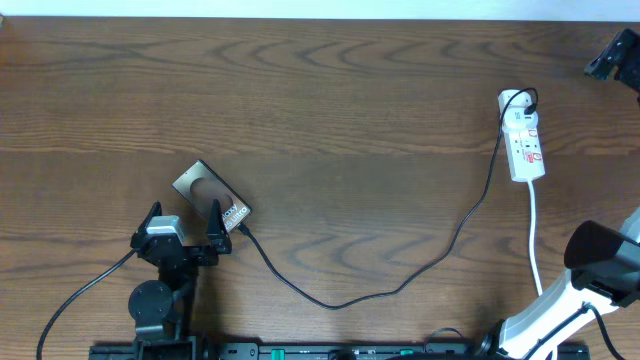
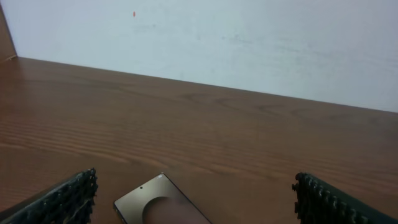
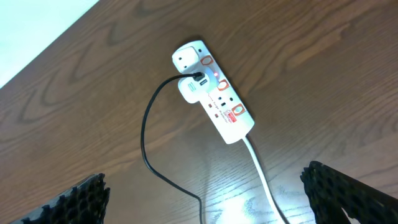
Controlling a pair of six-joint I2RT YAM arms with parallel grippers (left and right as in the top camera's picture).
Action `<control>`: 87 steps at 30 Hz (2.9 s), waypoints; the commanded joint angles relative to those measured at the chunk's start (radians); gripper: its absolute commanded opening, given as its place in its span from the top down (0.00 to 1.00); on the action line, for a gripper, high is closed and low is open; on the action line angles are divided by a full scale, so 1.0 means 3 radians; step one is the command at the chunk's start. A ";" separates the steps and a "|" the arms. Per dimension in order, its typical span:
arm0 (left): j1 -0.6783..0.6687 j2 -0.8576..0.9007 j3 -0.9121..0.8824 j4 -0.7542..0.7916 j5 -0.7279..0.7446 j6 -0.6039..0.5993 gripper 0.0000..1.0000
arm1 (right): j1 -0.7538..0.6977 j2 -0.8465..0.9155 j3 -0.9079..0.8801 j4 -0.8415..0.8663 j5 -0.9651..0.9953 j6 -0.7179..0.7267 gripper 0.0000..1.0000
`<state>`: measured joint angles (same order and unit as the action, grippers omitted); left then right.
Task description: Plug charger to phone and switch on socket
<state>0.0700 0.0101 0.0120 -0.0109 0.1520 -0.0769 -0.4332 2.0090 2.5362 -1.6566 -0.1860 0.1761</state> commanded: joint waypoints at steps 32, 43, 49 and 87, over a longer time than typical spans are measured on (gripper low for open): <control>-0.0005 -0.0020 -0.0024 -0.0161 0.0039 0.0057 0.01 | 0.0028 0.0018 0.0000 -0.0005 0.0001 0.0034 0.01; -0.0005 -0.0020 -0.0024 -0.0161 0.0039 0.0057 0.01 | 0.0001 0.0017 0.0000 -0.0004 0.0052 0.0034 0.01; -0.0005 -0.0020 -0.0024 -0.0161 0.0039 0.0057 0.01 | 0.0014 -0.0071 -0.0116 0.0239 0.0051 0.0223 0.01; -0.0005 -0.0020 -0.0024 -0.0161 0.0039 0.0057 0.01 | 0.1516 -0.4576 -0.7791 0.6633 0.0800 0.0259 0.01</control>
<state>0.0700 0.0101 0.0154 -0.0154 0.1505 -0.0731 0.0120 0.7113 0.2703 0.3161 0.0223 0.2531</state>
